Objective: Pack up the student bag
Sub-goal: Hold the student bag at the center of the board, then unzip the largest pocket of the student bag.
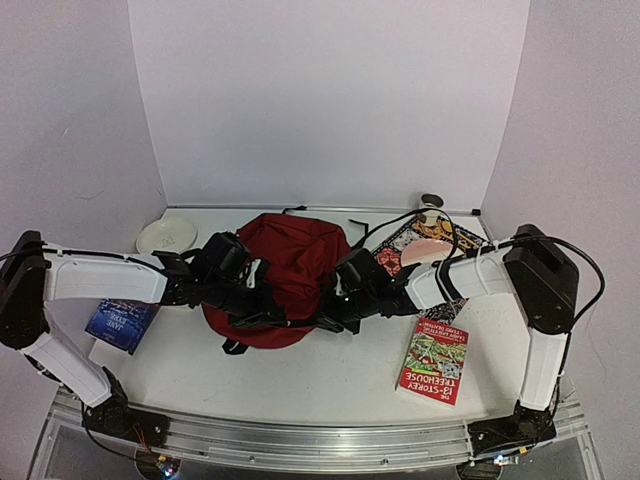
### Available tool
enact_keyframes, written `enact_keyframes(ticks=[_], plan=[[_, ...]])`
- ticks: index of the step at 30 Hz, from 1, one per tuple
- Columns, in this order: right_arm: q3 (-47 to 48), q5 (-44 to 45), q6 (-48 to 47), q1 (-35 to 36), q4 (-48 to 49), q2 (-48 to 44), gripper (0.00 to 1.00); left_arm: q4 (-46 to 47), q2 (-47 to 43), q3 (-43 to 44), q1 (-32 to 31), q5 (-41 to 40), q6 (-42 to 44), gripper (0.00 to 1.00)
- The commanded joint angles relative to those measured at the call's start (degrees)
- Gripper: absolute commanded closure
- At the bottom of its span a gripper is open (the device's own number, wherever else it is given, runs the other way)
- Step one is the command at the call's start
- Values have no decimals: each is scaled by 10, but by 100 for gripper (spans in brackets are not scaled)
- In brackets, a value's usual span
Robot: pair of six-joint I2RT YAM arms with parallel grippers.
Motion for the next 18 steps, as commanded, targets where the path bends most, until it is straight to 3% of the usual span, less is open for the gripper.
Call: enact_keyframes(ticks=[1, 18], plan=[[15, 25, -49, -12, -52, -33, 100, -44, -63, -26, -3, -43, 21, 100], [42, 76, -198, -153, -148, -69, 100, -212, -215, -89, 0, -176, 7, 100]])
